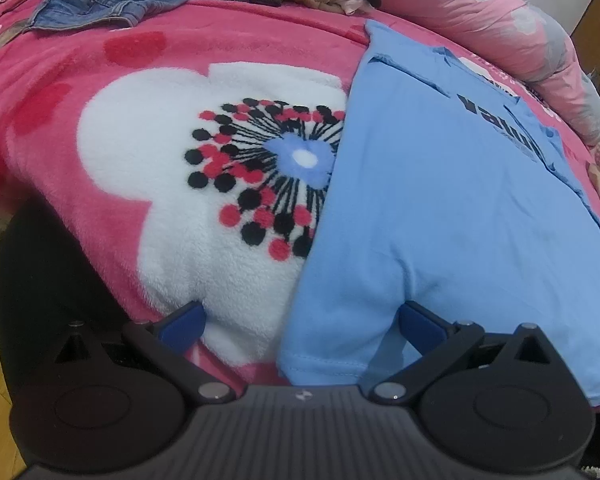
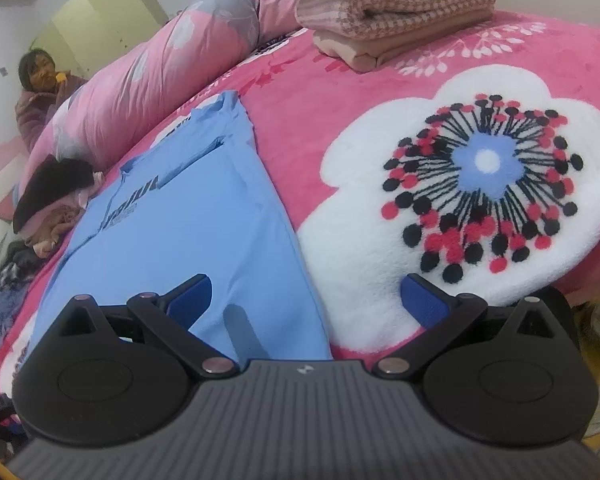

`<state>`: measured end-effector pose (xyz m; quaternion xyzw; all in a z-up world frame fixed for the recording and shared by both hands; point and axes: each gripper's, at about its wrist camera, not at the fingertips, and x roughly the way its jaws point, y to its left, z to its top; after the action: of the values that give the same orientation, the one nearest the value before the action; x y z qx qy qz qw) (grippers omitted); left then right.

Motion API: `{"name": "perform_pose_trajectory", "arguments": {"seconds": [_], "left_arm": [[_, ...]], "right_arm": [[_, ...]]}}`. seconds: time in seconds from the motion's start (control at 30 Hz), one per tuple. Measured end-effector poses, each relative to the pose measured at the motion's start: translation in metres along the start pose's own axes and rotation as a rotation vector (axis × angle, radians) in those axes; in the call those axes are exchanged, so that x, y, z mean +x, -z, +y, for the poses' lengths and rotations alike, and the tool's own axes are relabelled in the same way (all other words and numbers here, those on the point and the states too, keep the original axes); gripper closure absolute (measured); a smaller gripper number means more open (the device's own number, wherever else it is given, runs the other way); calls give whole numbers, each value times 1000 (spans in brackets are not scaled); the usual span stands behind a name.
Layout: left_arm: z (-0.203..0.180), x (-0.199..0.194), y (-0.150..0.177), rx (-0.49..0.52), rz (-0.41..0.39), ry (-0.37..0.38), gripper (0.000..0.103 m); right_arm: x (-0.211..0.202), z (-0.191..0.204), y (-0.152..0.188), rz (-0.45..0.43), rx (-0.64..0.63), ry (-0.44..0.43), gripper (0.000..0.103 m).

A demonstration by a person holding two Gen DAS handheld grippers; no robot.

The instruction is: Fold clothes

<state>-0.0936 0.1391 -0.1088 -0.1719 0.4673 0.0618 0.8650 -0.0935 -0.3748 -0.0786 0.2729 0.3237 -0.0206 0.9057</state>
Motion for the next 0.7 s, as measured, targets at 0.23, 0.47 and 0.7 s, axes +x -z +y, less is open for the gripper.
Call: {"name": "perform_pose_trajectory", "arguments": {"seconds": [0.23,0.47,0.7], "left_arm": [[1,-3,0,-11,4,2,0],[0,-3,1,-20,0,-1,0],[7,-8,2,-77,-18,29,1]], "right_arm": [[-2,-6,1,-2,19,-31,1],[0,-6,2,-4,-21,-38,1],[-1,-10,4,-5,-59,-73,1]]}}
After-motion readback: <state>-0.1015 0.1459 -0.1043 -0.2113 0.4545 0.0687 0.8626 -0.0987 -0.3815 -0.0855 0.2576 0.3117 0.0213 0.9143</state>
